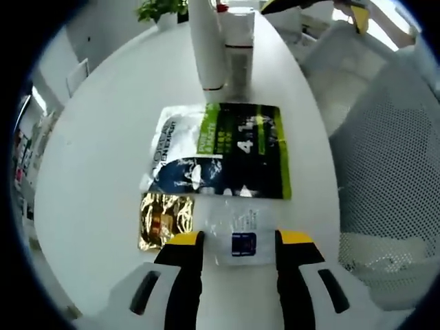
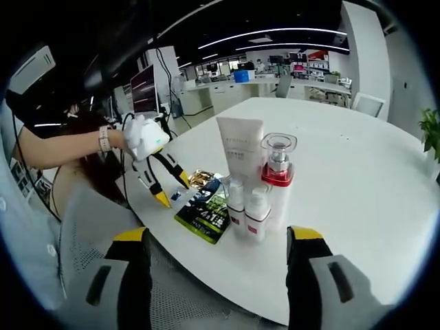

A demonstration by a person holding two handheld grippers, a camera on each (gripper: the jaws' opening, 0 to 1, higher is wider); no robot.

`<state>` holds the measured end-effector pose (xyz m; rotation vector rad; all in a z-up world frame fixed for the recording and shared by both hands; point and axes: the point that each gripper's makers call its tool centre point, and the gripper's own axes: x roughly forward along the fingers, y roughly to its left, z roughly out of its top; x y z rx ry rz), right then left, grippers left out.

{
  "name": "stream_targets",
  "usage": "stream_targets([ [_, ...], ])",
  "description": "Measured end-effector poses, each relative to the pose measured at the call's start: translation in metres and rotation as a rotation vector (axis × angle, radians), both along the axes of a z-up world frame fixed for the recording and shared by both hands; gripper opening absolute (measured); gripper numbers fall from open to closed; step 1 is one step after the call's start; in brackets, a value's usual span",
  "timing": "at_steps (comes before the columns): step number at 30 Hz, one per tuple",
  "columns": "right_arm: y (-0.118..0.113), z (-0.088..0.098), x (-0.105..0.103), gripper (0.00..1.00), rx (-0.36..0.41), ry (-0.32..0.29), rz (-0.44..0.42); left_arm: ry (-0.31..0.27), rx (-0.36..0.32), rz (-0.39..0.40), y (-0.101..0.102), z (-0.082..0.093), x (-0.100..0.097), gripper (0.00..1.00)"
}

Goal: Arrange the skincare products in the storage area until every visible bottle or jar stands upright without overlapping.

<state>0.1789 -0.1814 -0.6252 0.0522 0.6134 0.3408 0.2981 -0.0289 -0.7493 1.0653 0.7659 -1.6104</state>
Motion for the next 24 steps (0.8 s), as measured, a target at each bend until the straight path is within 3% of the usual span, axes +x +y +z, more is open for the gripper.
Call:
stream_targets([
  [4, 0.000, 0.000, 0.000, 0.82, -0.001, 0.000, 0.001, -0.001, 0.006, -0.002, 0.002, 0.000, -0.004, 0.53],
  [7, 0.000, 0.000, 0.001, 0.82, 0.000, -0.003, -0.001, -0.010, -0.013, 0.020, 0.002, 0.006, -0.004, 0.55],
  [11, -0.002, -0.001, 0.000, 0.82, -0.003, -0.002, -0.002, -0.039, -0.087, 0.138, 0.001, 0.026, 0.002, 0.60],
  [17, -0.007, 0.002, 0.002, 0.85, -0.007, -0.014, -0.018, -0.022, -0.216, 0.334, 0.005, 0.056, 0.000, 0.70],
  [24, -0.008, 0.006, 0.005, 0.89, -0.023, -0.030, -0.010, -0.040, -0.311, 0.480, 0.013, 0.080, -0.003, 0.81],
])
